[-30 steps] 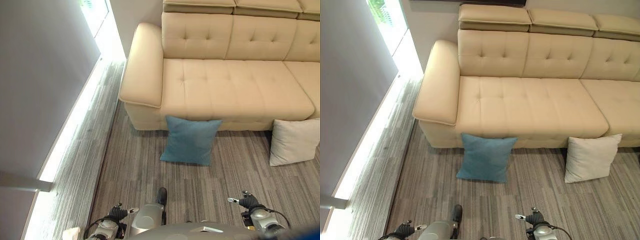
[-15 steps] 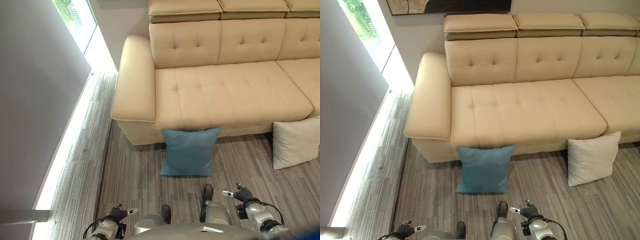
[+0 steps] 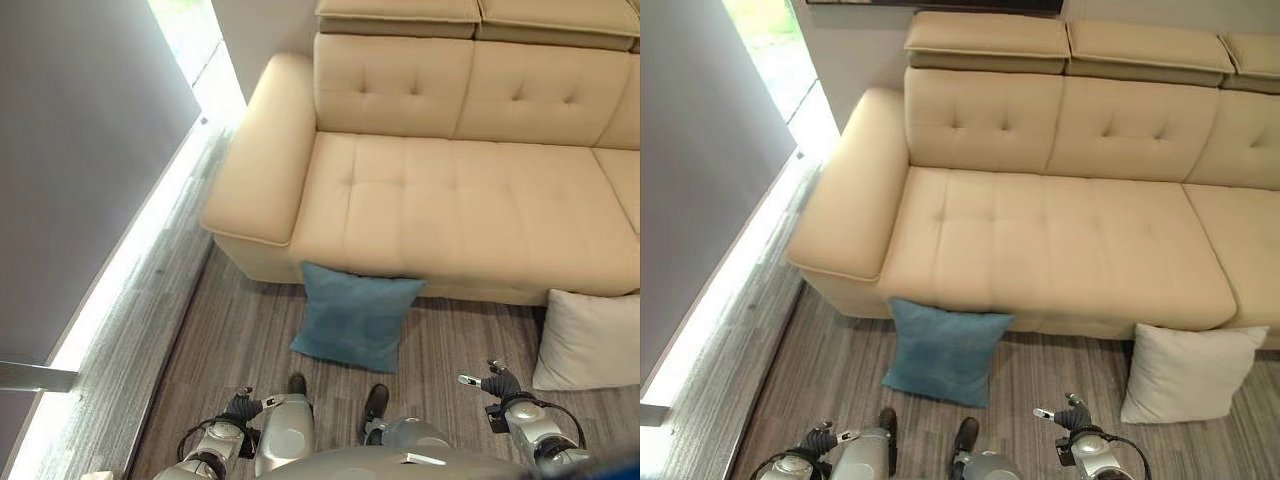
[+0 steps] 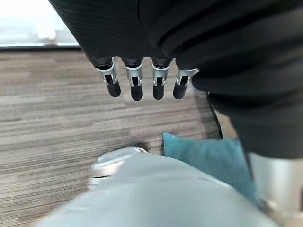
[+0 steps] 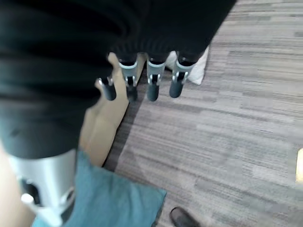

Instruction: Pick up all the scattered cushions and arrange them neatly on the sofa.

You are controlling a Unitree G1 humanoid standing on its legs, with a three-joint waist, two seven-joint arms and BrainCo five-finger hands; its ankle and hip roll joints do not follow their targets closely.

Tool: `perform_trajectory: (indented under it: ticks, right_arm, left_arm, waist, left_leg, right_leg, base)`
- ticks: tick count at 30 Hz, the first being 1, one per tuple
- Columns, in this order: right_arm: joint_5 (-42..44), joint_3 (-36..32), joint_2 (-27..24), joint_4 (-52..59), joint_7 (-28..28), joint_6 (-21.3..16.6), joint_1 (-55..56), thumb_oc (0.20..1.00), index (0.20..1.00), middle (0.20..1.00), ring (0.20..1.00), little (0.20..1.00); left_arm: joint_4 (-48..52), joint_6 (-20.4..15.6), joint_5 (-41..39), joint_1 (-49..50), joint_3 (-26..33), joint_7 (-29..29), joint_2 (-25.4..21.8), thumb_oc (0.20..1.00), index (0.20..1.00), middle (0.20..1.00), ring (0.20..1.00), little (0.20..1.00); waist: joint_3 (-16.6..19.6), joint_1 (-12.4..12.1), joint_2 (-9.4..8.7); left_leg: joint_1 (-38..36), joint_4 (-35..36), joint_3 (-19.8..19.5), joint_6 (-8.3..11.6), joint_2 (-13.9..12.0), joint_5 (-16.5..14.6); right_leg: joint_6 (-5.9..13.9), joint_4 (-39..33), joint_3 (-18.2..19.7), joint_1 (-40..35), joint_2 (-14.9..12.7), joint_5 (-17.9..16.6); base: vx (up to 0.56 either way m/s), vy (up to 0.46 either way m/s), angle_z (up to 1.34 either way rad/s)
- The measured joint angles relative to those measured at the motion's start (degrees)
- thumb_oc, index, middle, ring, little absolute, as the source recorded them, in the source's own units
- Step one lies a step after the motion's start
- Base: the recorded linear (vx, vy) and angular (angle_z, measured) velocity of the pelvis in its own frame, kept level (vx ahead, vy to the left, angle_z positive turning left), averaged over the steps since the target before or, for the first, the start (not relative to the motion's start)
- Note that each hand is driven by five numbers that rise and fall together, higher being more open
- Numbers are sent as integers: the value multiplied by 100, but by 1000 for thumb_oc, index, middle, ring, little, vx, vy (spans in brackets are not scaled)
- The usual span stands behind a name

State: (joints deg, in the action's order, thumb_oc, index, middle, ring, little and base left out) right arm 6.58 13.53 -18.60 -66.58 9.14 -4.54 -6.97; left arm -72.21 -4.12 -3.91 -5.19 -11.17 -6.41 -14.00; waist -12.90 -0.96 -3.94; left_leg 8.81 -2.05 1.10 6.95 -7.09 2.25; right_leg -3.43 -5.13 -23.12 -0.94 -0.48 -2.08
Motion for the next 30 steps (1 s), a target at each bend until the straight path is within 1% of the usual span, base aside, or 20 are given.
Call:
perform_trajectory:
  ticks: [1,2,4,5,6,7,8,9,11,13,15,17,19,20,21,22,23,24,27,30]
  right_arm:
    - [-1,-1,11,-1,0,-2,8,1000,1000,1000,1000,1000]
    - [-2,-3,1,19,1,-7,14,1000,1000,1000,1000,1000]
    - [-8,-16,-86,45,2,-6,71,1000,1000,1000,1000,1000]
    - [-16,-37,-133,44,2,-4,90,1000,1000,1000,1000,1000]
    - [-21,-40,-128,46,-1,6,96,1000,1000,1000,1000,1000]
    - [-24,-41,-114,55,-2,7,92,1000,1000,1000,1000,1000]
    - [-33,-44,-113,62,-2,1,93,1000,1000,1000,1000,1000]
    - [-59,-44,-107,82,-2,-7,63,1000,1000,1000,1000,1000]
    - [-66,-54,-89,154,-1,-8,-15,1000,1000,1000,1000,1000]
    - [-41,-94,-85,322,-2,-26,-32,1000,1000,1000,1000,1000]
    - [71,-192,-43,444,-1,-31,-120,1000,1000,1000,1000,1000]
    - [135,-207,-34,566,10,-71,-297,1000,1000,1000,1000,1000]
    - [224,-264,-62,713,81,-169,-444,1000,1000,1000,1000,1000]
    - [341,-376,-49,826,252,-183,-975,1000,1000,1000,1000,1000]
    - [434,-379,47,857,375,-182,-1179,1000,1000,1000,1000,1000]
    - [625,-218,-6,902,663,-224,-1549,1000,1000,1000,1000,1000]
    - [693,-155,-79,862,917,-273,-2157,1000,1000,1000,1000,1000]
    - [774,-123,-80,902,1119,-301,-2777,1000,1000,1000,1000,1000]
    - [779,-8,-181,961,1528,-449,-3558,1000,1000,1000,1000,1000]
    - [780,4,-419,1079,1859,-563,-4138,1000,1000,1000,1000,1000]
  left_arm:
    - [-1,3,-1,35,1,1,-1,1000,1000,1000,1000,1000]
    - [1,3,1,71,-3,3,4,1000,1000,1000,1000,1000]
    - [19,-3,0,90,2,2,16,1000,1000,1000,1000,1000]
    - [35,-4,1,70,0,3,34,1000,1000,1000,1000,1000]
    - [33,-5,0,33,3,0,2,1000,1000,1000,1000,1000]
    - [35,-6,0,19,4,0,-27,1000,1000,1000,1000,1000]
    - [30,-7,-1,11,9,-9,-43,1000,1000,1000,1000,1000]
    - [41,-9,-2,10,7,-14,-76,1000,1000,1000,1000,1000]
    - [128,-10,-16,-14,21,-20,-162,1000,1000,1000,1000,1000]
    - [232,-14,-237,-73,56,-30,-264,1000,1000,1000,1000,1000]
    - [617,-98,-495,-81,63,-83,-420,1000,1000,1000,1000,1000]
    - [797,-150,-729,-222,125,-131,-455,1000,1000,1000,1000,1000]
    - [1334,-226,-1094,-344,212,-252,-451,1000,1000,1000,1000,1000]
    - [1811,-408,-1483,-907,208,-412,-442,1000,1000,1000,1000,1000]
    - [1774,-458,-1618,-1156,230,-591,-379,1000,1000,1000,1000,1000]
    - [1781,-597,-1835,-1619,184,-886,-351,1000,1000,1000,1000,1000]
    - [1691,-722,-2043,-2320,-157,-1032,-505,1000,1000,1000,1000,1000]
    - [1682,-763,-2191,-2858,-274,-1131,-611,1000,1000,1000,1000,1000]
    - [1660,-815,-2253,-3662,-607,-1276,-778,1000,1000,1000,1000,1000]
    - [1641,-864,-2261,-4357,-723,-1278,-964,1000,1000,1000,1000,1000]
  waist:
    - [-1,-5,-1]
    - [-5,14,7]
    - [13,42,113]
    - [15,63,230]
    - [11,91,251]
    - [18,53,241]
    - [30,19,258]
    - [54,0,245]
    - [65,-64,224]
    - [53,-163,204]
    - [-50,-199,107]
    - [-261,-208,32]
    - [-475,-213,-32]
    - [-1211,-276,-44]
    - [-1363,-252,-11]
    - [-1390,-206,21]
    - [-1546,-121,73]
    - [-1746,-14,79]
    - [-1785,64,74]
    - [-1823,191,117]
  left_leg:
    - [-99,70,-10,-28,-41,25]
    - [-192,41,-44,-26,21,32]
    - [-316,-155,-27,-47,140,59]
    - [-491,-77,-5,-153,162,80]
    - [-589,56,-2,-254,206,33]
    - [-657,115,14,-302,275,31]
    - [-692,101,58,-412,321,-11]
    - [-698,79,101,-474,397,-58]
    - [-678,66,145,-575,520,-116]
    - [-539,-79,182,-666,618,-177]
    - [-234,-309,170,-715,689,-212]
    - [7,-474,165,-737,712,-213]
    - [528,-855,115,-711,723,-263]
    - [1262,-1153,77,-685,702,-194]
    - [1496,-1207,103,-681,688,-155]
    - [2180,-1541,71,-669,683,-285]
    - [2926,-1839,73,-675,663,-220]
    - [3504,-2163,104,-690,623,-175]
    - [4388,-2633,216,-745,600,-218]
    - [5098,-2966,295,-813,617,-273]
  right_leg:
    - [1,-7,12,-34,36,0]
    - [-4,3,34,-73,41,4]
    - [59,31,56,-102,47,46]
    - [120,109,61,-108,66,88]
    - [171,182,66,-106,16,123]
    - [200,265,112,-98,-55,127]
    - [266,438,192,-55,-137,177]
    - [336,606,241,18,-240,260]
    - [395,888,322,189,-406,355]
    - [459,1248,402,432,-577,485]
    - [471,1580,427,754,-700,592]
    - [469,1753,433,979,-748,612]
    - [459,2085,467,1452,-821,686]
    - [400,2481,478,2206,-867,668]
    - [386,2617,495,2444,-886,633]
    - [347,2879,519,3127,-939,733]
    - [320,3165,525,3856,-974,687]
    - [268,3436,554,4422,-990,664]
    - [173,3867,755,5360,-1022,658]
    - [109,4236,817,6100,-1128,694]
  base:
    - [127,163,-32]
    - [80,95,-22]
    - [86,119,-7]
    - [88,144,7]
    - [64,114,5]
    - [39,58,0]
    - [35,79,-12]
    - [32,95,-9]
    - [-9,65,-12]
    - [-76,21,-2]
    - [-140,-4,15]
    - [-243,-12,7]
    - [-245,-15,12]
    - [-247,-37,10]
    - [-289,-23,5]
    - [-235,51,4]
    - [-297,137,1]
    - [-211,149,-3]
    - [-73,96,-19]
    - [12,90,-2]
